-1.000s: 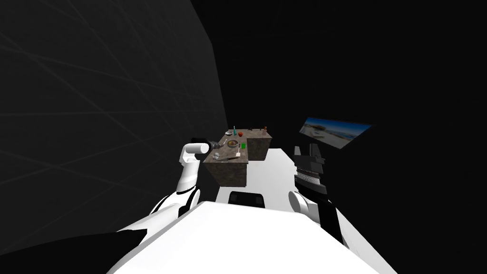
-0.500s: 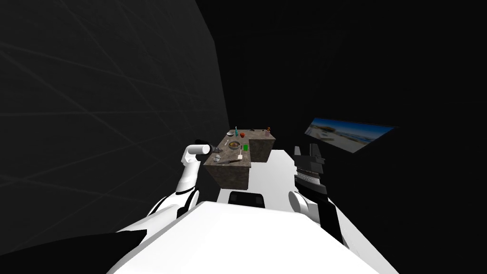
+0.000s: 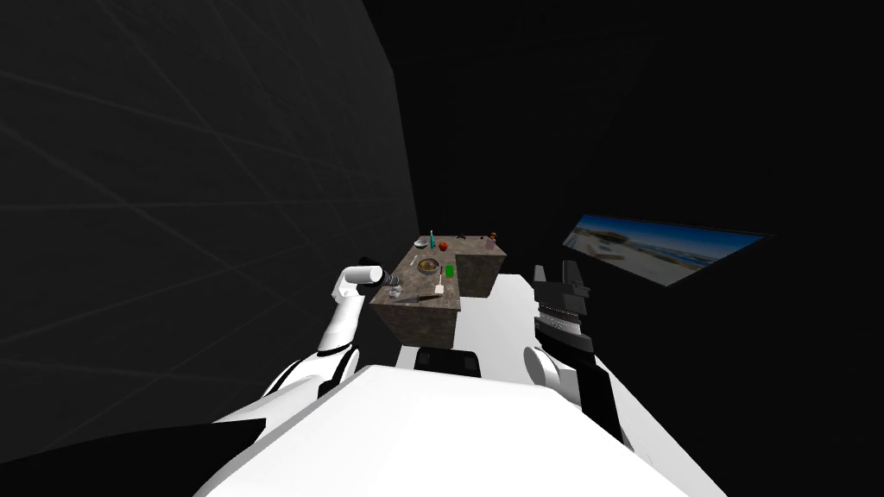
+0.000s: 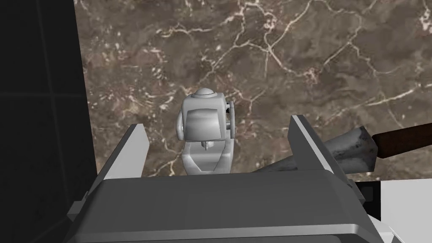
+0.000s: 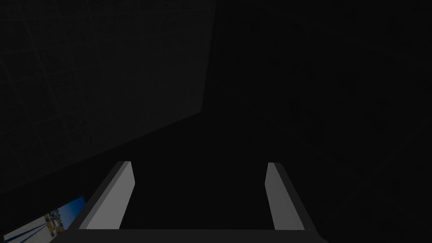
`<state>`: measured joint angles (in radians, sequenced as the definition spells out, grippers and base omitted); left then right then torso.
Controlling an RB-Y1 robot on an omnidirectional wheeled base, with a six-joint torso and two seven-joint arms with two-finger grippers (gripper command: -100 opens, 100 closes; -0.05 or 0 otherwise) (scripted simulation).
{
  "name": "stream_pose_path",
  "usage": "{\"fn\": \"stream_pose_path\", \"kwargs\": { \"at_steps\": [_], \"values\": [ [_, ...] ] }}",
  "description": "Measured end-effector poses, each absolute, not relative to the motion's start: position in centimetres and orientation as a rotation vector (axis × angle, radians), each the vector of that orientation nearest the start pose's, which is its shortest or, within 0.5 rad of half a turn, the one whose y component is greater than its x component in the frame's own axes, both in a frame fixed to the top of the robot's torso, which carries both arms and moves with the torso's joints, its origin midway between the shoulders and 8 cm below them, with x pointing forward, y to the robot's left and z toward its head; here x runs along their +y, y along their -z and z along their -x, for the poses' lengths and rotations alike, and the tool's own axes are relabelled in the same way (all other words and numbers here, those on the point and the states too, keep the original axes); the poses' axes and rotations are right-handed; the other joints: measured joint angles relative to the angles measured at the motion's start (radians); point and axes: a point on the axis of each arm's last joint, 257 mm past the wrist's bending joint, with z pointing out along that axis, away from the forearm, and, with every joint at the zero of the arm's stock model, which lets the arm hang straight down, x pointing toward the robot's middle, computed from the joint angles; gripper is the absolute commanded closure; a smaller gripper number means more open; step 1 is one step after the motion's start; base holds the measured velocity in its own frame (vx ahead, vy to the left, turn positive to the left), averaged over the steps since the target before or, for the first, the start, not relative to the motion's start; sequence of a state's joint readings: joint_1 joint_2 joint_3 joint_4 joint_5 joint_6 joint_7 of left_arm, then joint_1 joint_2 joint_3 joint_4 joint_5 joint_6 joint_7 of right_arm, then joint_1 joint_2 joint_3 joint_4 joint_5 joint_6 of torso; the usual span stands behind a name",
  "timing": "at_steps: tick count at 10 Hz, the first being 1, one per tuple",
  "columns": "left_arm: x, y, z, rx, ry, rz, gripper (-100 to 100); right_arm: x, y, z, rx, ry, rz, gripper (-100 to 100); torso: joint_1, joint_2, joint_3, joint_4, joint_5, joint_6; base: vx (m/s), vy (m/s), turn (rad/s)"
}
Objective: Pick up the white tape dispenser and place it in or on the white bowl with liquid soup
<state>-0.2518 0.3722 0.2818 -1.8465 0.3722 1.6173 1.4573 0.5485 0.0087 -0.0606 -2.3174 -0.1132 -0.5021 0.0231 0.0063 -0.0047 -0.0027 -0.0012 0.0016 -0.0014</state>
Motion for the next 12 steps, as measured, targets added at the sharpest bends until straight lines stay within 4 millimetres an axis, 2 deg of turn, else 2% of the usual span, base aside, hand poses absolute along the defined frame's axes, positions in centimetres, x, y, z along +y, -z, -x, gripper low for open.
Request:
{"fn": "stream_pose_path", "kwargs": {
  "at_steps": [3,4,5,8,9,12],
  "values": [
    [36.2,29.6,-43.5,-0.018,0.672,3.06,-100,-31.7,-2.8,-32.5,0.539,-1.272,-0.716,0,-0.002,0.003,0.002,0.001,0.0,0.0,0.042,0.011,0.023],
    [36.1,29.8,-43.4,-0.023,0.661,3.064,0,-31.7,-2.8,-32.5,0.539,-1.272,-0.716,0,-0.002,0.005,0.003,0.001,-0.001,0.0,0.0,0.0,0.0],
    [36.1,29.8,-43.4,-0.023,0.662,3.064,-100,-31.7,-2.8,-32.5,0.539,-1.272,-0.716,0,-0.003,0.006,0.003,0.001,-0.001,0.0,0.023,-0.01,0.016],
    [36.4,31.4,-43.4,-0.015,0.656,3.064,-100,-31.7,-2.8,-32.5,0.539,-1.272,-0.716,0,-0.004,0.007,0.004,0.002,-0.001,0.0,0.0,-0.008,0.02],
    [36.4,31.5,-43.5,-0.013,0.659,3.062,100,-31.7,-2.8,-32.5,0.539,-1.272,-0.716,0,-0.003,0.007,0.004,0.002,-0.001,0.0,0.0,0.0,0.0],
    [36.4,31.5,-43.5,-0.013,0.659,3.063,100,-31.7,-2.8,-32.5,0.539,-1.272,-0.716,0,-0.003,0.007,0.004,0.002,-0.001,0.0,0.0,0.0,0.0]
  ]
}}
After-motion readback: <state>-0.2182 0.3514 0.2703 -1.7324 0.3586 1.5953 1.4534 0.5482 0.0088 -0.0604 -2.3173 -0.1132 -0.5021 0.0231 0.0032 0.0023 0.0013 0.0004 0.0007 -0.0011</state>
